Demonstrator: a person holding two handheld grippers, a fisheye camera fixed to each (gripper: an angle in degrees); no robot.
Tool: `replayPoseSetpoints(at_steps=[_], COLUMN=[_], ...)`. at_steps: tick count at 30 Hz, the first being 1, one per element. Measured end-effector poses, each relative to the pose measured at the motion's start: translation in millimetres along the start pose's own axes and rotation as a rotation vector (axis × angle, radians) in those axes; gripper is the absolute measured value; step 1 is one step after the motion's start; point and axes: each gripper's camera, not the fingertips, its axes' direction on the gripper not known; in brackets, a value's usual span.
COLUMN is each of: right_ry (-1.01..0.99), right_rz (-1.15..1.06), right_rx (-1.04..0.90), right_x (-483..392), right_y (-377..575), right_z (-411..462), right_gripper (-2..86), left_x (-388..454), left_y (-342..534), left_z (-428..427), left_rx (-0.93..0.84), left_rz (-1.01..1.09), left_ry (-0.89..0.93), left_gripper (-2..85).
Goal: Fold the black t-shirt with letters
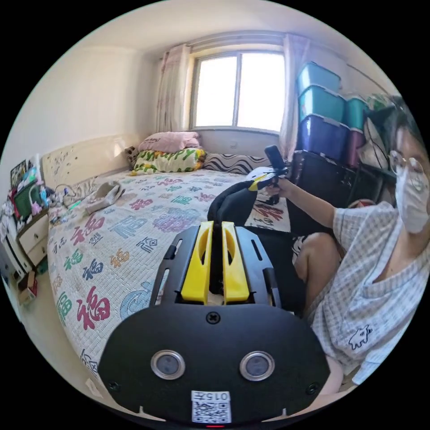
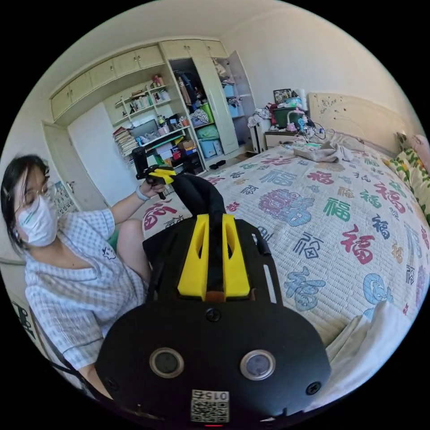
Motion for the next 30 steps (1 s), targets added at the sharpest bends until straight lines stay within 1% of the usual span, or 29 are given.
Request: replayPoseSetpoints(at_steps=[3, 7, 10, 12, 16, 18, 19, 21, 23, 25, 27, 28, 30], right_ry=[-0.014, -0.029, -0.031, -0.022, -0.021, 0.011, 0.025, 0.047, 0.090, 0.169, 0.154, 0.143, 0.123], right_rz=[-0.067, -0.061, -0.027, -0.018, -0.018, -0.022, -0.033, -0.071, -0.124, -0.156, -0.140, -0.102, -0.040], right_rx=[-0.057, -0.144, -0.170, -0.186, -0.234, -0.204, -0.164, -0.143, -0.190, -0.259, -0.294, -0.337, -0.397], right_x=[-37, -55, -60, -63, -78, -88, -97, -112, -127, -136, -134, -127, -115], right_y=[49, 102, 125, 134, 147, 151, 150, 144, 133, 122, 118, 119, 127], right_z=[5, 25, 34, 37, 28, 12, 1, -3, 10, 37, 53, 61, 69], right_gripper=[5.2, 5.1, 5.0, 5.3, 8.2, 9.0, 9.2, 9.4, 9.8, 9.4, 8.0, 6.5, 4.5], left_x=[65, 134, 162, 174, 187, 190, 191, 191, 193, 192, 185, 177, 168], left_y=[18, 40, 46, 50, 49, 45, 40, 29, 16, 3, 1, 3, 7], left_z=[-7, 10, 30, 37, 34, 22, 9, -6, -3, 27, 58, 73, 80], left_rx=[-0.035, -0.168, -0.292, -0.339, -0.401, -0.400, -0.347, -0.254, -0.217, -0.274, -0.354, -0.398, -0.409], left_rz=[0.136, 0.295, 0.334, 0.357, 0.322, 0.300, 0.283, 0.244, 0.228, 0.244, 0.234, 0.197, 0.143], left_ry=[0.017, 0.021, 0.029, 0.007, -0.009, -0.023, -0.059, -0.105, -0.134, -0.155, -0.132, -0.092, -0.052], left_gripper=[1.3, 1.3, 1.4, 1.5, 2.0, 2.3, 2.8, 4.3, 6.1, 6.9, 6.1, 4.8, 2.7])
